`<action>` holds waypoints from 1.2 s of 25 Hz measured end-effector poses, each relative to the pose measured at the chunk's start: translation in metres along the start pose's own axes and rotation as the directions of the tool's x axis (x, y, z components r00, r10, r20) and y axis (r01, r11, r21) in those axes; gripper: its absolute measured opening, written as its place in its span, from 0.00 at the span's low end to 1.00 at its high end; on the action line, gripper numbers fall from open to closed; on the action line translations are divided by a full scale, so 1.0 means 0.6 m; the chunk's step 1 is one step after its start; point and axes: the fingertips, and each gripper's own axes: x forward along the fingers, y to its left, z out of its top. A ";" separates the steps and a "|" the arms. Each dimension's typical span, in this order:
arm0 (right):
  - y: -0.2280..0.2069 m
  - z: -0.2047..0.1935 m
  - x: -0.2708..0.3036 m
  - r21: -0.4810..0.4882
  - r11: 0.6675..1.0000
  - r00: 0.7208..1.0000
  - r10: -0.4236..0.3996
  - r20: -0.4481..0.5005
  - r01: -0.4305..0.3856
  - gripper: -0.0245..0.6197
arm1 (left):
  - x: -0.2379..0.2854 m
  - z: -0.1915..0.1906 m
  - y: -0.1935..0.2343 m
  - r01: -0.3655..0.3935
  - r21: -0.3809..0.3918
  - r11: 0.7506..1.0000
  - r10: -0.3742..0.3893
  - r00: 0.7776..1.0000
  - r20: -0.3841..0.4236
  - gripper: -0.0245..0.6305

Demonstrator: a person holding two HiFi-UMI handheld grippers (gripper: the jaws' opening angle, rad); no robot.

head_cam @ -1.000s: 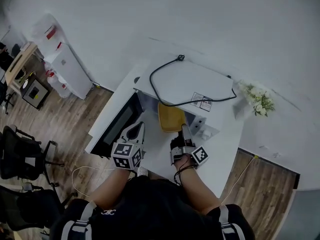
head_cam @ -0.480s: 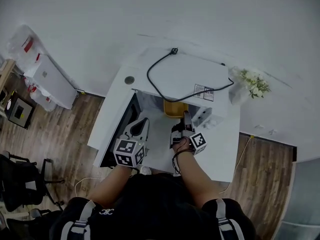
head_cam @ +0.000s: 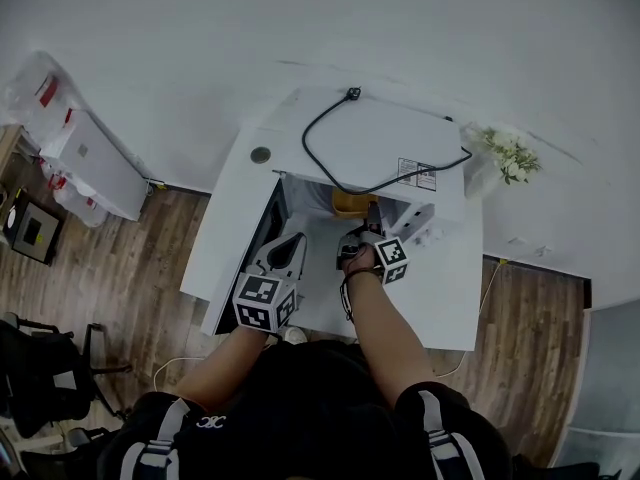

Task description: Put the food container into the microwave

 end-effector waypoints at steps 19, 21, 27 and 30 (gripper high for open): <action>0.015 -0.003 0.014 -0.545 0.832 0.980 -0.179 -0.084 0.105 0.14 | 0.016 0.001 0.005 0.020 0.003 1.000 -0.020 1.000 -0.007 0.04; 0.022 0.001 0.001 -0.569 0.818 0.979 -0.174 -0.109 0.082 0.04 | 0.023 0.004 0.004 0.013 -0.001 1.000 -0.013 1.000 -0.003 0.04; 0.049 0.014 -0.045 -0.782 0.622 0.963 -0.182 -0.199 -0.044 0.04 | 0.046 0.005 -0.010 -0.004 -0.023 1.000 0.004 1.000 -0.001 0.04; 0.074 0.020 -0.070 -0.858 0.497 0.954 -0.174 -0.246 -0.130 0.04 | 0.061 0.004 -0.027 -0.005 -0.032 0.999 0.005 1.000 -0.002 0.04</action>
